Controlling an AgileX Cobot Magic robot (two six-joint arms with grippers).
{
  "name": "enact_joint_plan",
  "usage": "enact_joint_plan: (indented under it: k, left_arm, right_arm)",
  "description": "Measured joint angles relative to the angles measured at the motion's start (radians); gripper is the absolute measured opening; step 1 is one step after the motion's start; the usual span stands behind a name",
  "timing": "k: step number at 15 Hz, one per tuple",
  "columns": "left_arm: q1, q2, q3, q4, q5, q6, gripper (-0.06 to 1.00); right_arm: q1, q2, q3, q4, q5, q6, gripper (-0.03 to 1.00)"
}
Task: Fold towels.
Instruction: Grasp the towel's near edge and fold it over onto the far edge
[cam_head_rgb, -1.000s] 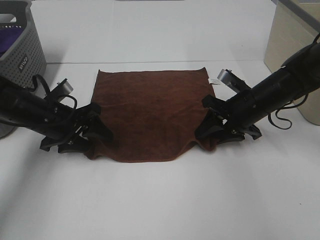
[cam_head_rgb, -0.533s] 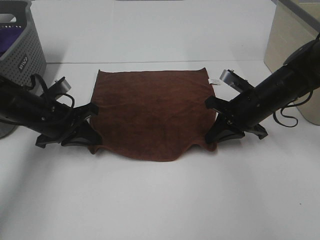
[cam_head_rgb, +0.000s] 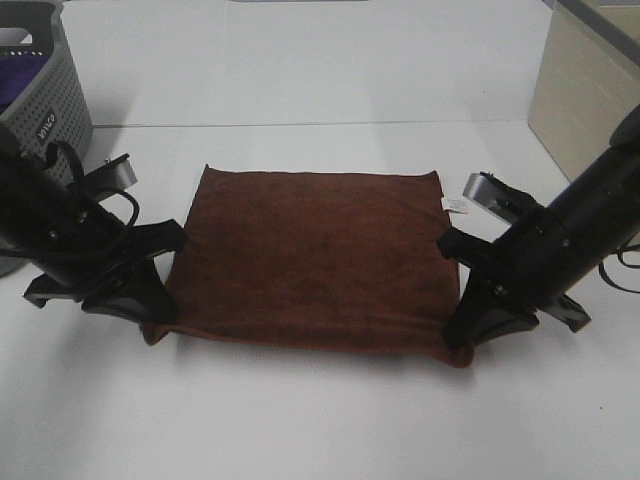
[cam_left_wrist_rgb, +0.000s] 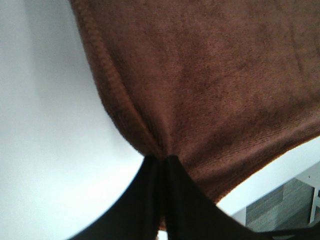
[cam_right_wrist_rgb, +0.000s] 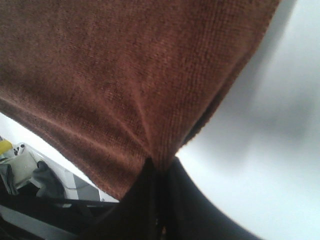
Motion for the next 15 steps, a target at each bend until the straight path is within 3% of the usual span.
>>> enact_joint_plan:
  k: [2, 6, 9, 10, 11, 15]
  left_arm:
    - [-0.021, -0.064, 0.066, 0.024, -0.003, -0.042, 0.02]
    - [-0.025, -0.086, 0.077, 0.023, -0.036, -0.065, 0.02]
    - [-0.025, -0.086, 0.024, 0.023, -0.114, -0.067, 0.02]
    - [-0.025, -0.083, -0.041, 0.023, -0.169, -0.067, 0.02]
    - [-0.025, -0.083, -0.041, 0.023, -0.169, -0.067, 0.02]
    - [-0.025, 0.038, -0.206, 0.023, -0.2, -0.052, 0.02]
  right_arm:
    - [0.001, -0.036, 0.061, -0.017, 0.012, 0.021, 0.03]
    - [0.001, -0.058, 0.039, -0.019, 0.012, 0.038, 0.03]
    - [0.001, -0.052, -0.093, -0.04, 0.015, 0.038, 0.03]
    - [0.001, -0.021, -0.203, -0.056, 0.02, 0.043, 0.03]
    - [0.001, -0.021, -0.203, -0.056, 0.02, 0.043, 0.03]
    - [0.001, 0.1, -0.44, -0.072, 0.036, 0.061, 0.03]
